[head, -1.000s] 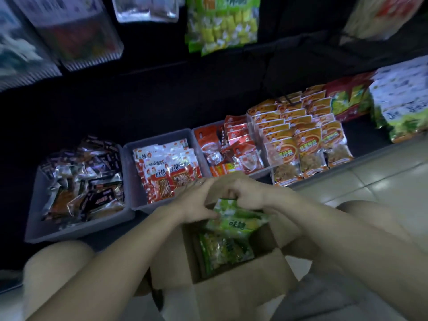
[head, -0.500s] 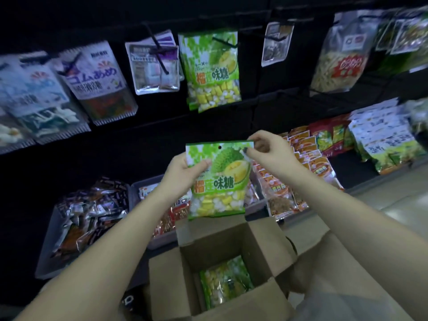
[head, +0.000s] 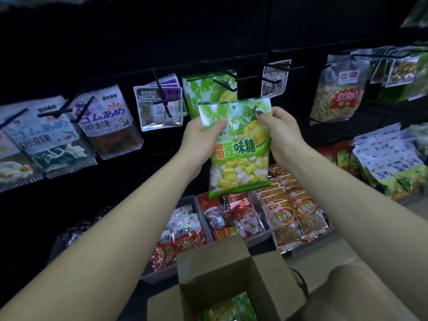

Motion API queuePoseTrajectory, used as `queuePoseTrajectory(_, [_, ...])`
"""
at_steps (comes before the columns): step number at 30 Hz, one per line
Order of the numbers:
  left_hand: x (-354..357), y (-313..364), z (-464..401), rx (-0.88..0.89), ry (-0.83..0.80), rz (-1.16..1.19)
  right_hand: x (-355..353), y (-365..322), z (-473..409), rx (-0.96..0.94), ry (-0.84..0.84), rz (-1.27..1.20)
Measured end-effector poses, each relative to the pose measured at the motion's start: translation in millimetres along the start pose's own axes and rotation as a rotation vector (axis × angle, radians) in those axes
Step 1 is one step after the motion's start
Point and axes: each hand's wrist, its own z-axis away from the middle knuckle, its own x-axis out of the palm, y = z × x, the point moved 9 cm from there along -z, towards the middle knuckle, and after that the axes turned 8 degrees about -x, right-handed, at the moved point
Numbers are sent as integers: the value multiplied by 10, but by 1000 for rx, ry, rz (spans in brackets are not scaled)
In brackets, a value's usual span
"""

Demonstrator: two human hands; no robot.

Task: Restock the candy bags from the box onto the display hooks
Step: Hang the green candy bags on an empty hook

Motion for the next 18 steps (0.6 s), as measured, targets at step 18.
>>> queuePoseTrajectory(18, [18,158,-208,55,17,-37,12,-138,-269,-9,36,-78])
